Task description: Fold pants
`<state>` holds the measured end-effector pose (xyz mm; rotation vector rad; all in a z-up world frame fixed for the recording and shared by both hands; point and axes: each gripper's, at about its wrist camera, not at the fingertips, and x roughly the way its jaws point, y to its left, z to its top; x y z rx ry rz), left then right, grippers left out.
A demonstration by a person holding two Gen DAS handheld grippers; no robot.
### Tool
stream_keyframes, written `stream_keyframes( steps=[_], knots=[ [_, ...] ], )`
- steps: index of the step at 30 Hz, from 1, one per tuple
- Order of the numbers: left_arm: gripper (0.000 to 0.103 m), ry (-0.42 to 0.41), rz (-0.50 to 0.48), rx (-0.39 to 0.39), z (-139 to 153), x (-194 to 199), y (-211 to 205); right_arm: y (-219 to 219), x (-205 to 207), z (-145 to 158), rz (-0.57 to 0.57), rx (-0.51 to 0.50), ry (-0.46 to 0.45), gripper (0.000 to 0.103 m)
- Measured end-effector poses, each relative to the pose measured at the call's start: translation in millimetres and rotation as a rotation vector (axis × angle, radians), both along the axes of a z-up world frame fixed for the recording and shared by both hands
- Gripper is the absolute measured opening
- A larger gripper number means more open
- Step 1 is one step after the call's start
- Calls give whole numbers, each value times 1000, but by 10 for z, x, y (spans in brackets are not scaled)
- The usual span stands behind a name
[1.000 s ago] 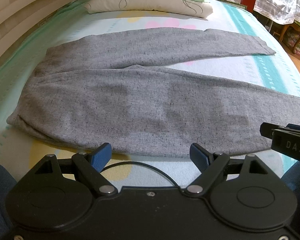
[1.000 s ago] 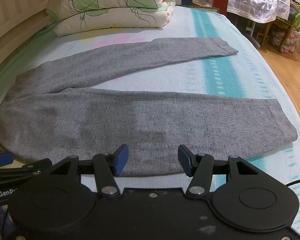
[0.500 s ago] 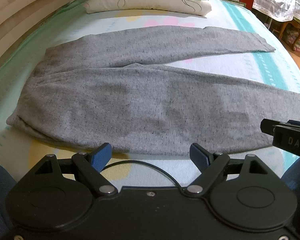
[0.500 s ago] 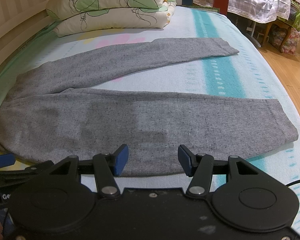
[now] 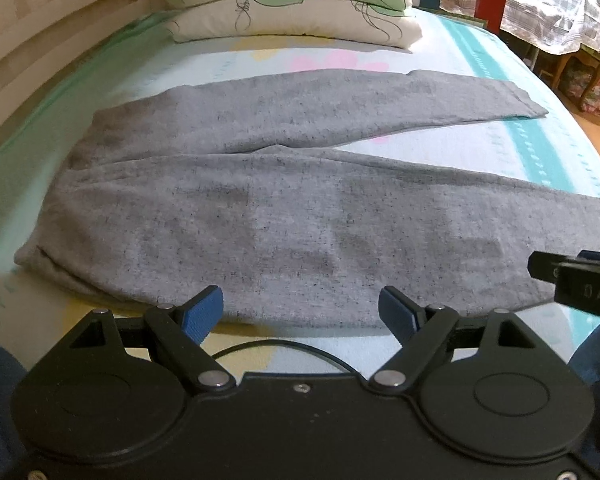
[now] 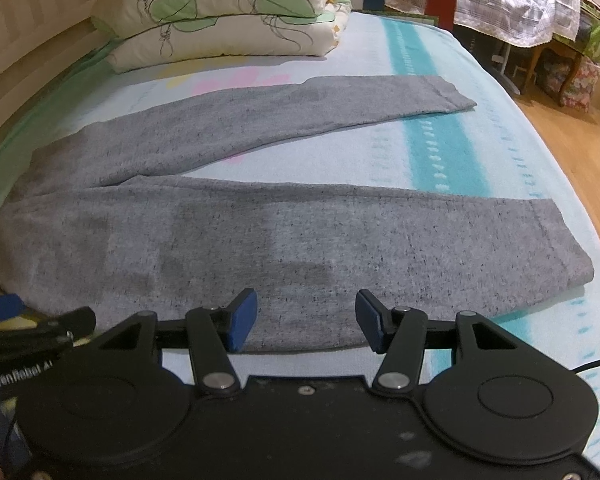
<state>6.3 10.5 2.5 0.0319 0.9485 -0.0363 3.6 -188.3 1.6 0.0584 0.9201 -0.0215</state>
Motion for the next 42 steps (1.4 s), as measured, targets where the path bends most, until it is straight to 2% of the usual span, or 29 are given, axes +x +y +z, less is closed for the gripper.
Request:
stream_keyframes(
  steps=[5, 10, 14, 18, 22, 26, 30, 36, 39, 42],
  knots=[
    [85, -16, 15, 33, 47, 173, 163, 33, 40, 60, 31, -14, -10, 57],
    [85, -39, 37, 54, 112, 452, 392, -65, 151, 123, -4, 72, -74, 58],
    [85, -79, 61, 83, 160, 688, 562, -173, 403, 156, -41, 107, -80, 58],
    [83, -84, 115, 62, 156, 998, 779, -253, 726, 176, -26, 111, -65, 58],
    [81, -75, 116, 61, 110, 1269, 894, -300, 1128, 150, -21, 37, -36, 52],
    [81, -89, 107, 92, 86, 1527, 929, -407, 1559, 136, -32, 32, -30, 52],
    [80, -124, 113, 108, 71, 1799, 998, -524, 2078, 100, -94, 36, -34, 51],
    [80, -156, 136, 101, 4, 2227, 1131, -704, 2879, 1, -238, -24, -56, 52],
    [80, -156, 142, 114, -67, 2420, 1175, -798, 3297, -92, -294, -13, -37, 52],
    [80, -147, 146, 116, -154, 2568, 1223, -917, 3677, -192, -350, 56, -20, 52]
  ],
)
